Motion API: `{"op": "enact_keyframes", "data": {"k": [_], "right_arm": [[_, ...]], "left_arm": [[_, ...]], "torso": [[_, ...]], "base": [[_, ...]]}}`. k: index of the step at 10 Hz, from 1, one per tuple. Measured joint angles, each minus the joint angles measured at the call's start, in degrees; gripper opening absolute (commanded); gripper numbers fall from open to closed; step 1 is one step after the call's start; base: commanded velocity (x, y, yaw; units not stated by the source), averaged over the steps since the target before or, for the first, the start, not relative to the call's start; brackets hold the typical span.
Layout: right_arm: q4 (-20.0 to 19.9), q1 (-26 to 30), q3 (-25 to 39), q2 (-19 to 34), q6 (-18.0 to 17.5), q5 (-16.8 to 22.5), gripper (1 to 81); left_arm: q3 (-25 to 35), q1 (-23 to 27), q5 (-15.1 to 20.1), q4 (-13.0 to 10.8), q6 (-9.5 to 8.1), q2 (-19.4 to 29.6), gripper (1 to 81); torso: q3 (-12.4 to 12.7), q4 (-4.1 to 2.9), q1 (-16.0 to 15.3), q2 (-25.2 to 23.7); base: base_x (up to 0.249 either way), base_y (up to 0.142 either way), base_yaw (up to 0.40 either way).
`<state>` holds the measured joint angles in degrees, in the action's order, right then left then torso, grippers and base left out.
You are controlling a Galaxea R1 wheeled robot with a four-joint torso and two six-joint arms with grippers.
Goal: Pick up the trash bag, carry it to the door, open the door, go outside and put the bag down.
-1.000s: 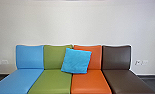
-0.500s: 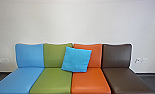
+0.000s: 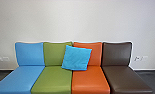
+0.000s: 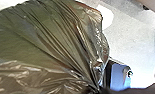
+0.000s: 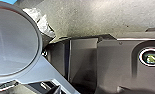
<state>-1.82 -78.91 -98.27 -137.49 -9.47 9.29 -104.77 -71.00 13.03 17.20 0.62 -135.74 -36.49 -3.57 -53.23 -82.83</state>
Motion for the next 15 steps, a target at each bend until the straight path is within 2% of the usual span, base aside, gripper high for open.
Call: {"op": "enact_keyframes", "data": {"k": [4,6,9,14,15], "right_arm": [[0.34,-1.11,-4.12,-3.36,0.02,-0.94,81.1],[0.55,-1.93,-7.59,-5.21,0.05,-0.78,81.1],[2.08,-2.95,-13.17,-10.09,0.68,-1.06,81.1],[3.41,-3.67,-27.59,-19.21,1.62,-1.28,81.1],[3.61,-4.02,-29.88,-21.16,1.9,-1.39,81.1]], "left_arm": [[-0.33,-1.94,-0.05,-0.09,1.91,-1.66,1.0],[-3.97,-3.52,-0.2,-0.12,2.77,-4.34,1.0],[-12.43,-5.27,-0.59,-0.17,5.5,-10.4,1.0],[-28.81,-8.17,-0.9,-0.2,9.83,-20.8,1.0],[-31.01,-8.72,-1.1,-0.23,10.18,-22.86,1.0]], "torso": [[6.34,0.0,4.52,6.86],[7.32,0.0,6.38,9.71],[7.49,0.0,10.14,15.46],[7.49,0.0,16.5,25.29],[7.49,0.0,17.72,27.19]], "base": [[0.0,0.0,0.0],[0.0,0.0,0.0],[0.0,0.0,0.0],[0.0,0.0,0.0],[0.0,0.0,0.0]]}}
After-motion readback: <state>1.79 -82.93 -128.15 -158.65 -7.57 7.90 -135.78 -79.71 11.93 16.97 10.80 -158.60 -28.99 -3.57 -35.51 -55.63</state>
